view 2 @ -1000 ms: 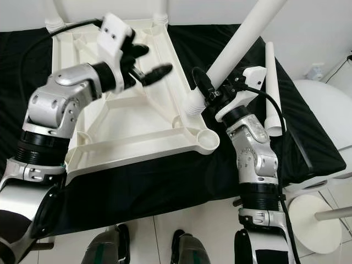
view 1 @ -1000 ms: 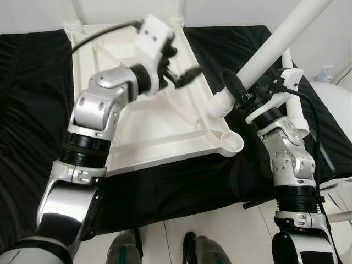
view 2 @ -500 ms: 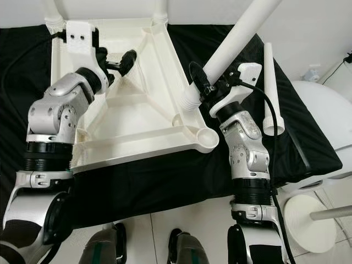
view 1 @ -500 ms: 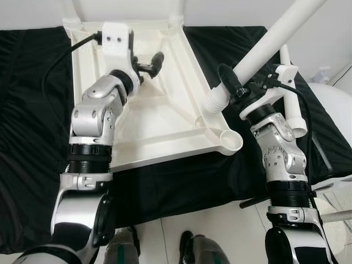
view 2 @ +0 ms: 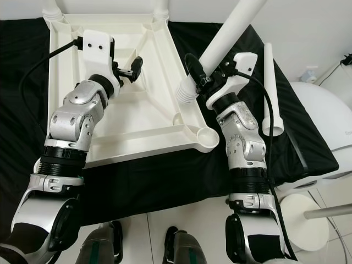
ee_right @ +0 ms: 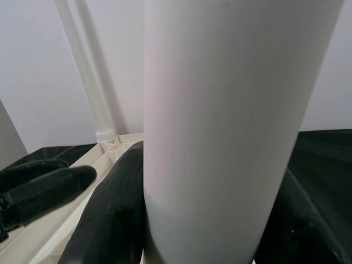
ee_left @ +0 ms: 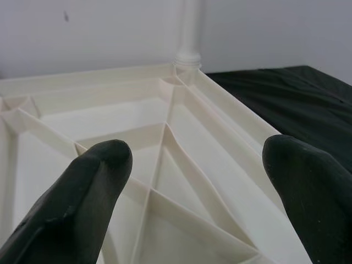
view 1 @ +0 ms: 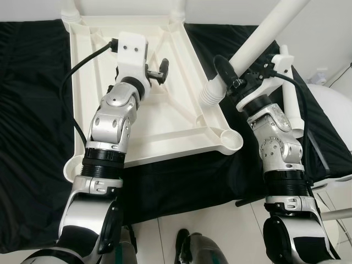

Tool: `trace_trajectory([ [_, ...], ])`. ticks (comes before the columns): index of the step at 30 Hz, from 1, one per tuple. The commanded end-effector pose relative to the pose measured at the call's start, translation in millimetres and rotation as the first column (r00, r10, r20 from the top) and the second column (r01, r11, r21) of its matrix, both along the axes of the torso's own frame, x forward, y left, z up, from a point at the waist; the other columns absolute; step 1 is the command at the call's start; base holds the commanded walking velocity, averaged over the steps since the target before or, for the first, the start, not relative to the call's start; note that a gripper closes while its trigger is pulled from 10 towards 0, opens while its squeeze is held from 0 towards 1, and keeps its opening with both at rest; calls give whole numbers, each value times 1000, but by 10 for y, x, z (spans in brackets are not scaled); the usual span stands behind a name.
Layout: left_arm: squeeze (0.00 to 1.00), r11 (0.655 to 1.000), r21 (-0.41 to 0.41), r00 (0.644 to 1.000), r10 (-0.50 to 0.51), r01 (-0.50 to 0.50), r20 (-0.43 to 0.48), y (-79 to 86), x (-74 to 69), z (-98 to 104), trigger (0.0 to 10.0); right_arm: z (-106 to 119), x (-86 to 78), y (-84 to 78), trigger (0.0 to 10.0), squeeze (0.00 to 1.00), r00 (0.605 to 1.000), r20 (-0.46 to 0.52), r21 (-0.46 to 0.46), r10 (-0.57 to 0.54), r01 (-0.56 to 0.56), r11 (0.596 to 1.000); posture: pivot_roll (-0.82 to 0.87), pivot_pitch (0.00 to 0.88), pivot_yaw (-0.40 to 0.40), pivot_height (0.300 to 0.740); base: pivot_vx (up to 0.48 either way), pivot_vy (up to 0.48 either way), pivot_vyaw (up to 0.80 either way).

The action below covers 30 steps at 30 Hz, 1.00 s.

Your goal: Building children table

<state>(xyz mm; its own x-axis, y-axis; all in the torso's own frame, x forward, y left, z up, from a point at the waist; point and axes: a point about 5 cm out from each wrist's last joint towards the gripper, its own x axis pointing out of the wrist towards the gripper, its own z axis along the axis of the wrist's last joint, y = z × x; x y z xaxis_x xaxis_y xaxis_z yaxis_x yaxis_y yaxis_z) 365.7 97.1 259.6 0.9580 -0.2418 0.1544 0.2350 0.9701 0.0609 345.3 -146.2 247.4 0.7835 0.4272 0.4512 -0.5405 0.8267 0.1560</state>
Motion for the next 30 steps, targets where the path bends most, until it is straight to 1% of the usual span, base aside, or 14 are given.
trace_trajectory([
  [1,0,999,18,999,29,-29,24,-35,11,4,10000,14,2,-33,10000,0,1000,17,-2,-9,9,1000,68,140,-125,740,0,0,0],
  [4,0,998,34,998,48,-49,37,-57,8,-35,10000,4,6,-43,10000,0,1000,16,-2,-13,13,1000,68,142,-123,740,0,0,0],
  [8,0,998,41,998,49,-51,43,-82,-3,-66,10000,1,12,-52,10000,0,1000,17,-3,-17,17,1000,68,142,-120,740,0,0,0],
  [14,0,999,18,998,31,-32,58,-73,19,-22,10000,16,41,-76,10000,0,999,21,-11,-28,28,1000,58,135,-115,740,0,0,0],
  [18,0,1000,-4,997,14,-14,74,-60,19,10,10000,16,23,-101,10000,0,999,27,-18,-39,40,999,53,136,-111,740,0,0,0],
  [25,0,1000,-14,996,0,1,92,-79,12,43,10000,-6,-9,-140,10000,0,999,23,-35,-45,46,998,43,141,-115,740,0,0,0],
  [30,0,999,-32,995,3,1,99,-42,1,69,10000,-16,-36,-147,10000,0,999,24,-43,-48,49,998,48,152,-103,740,0,0,0],
])
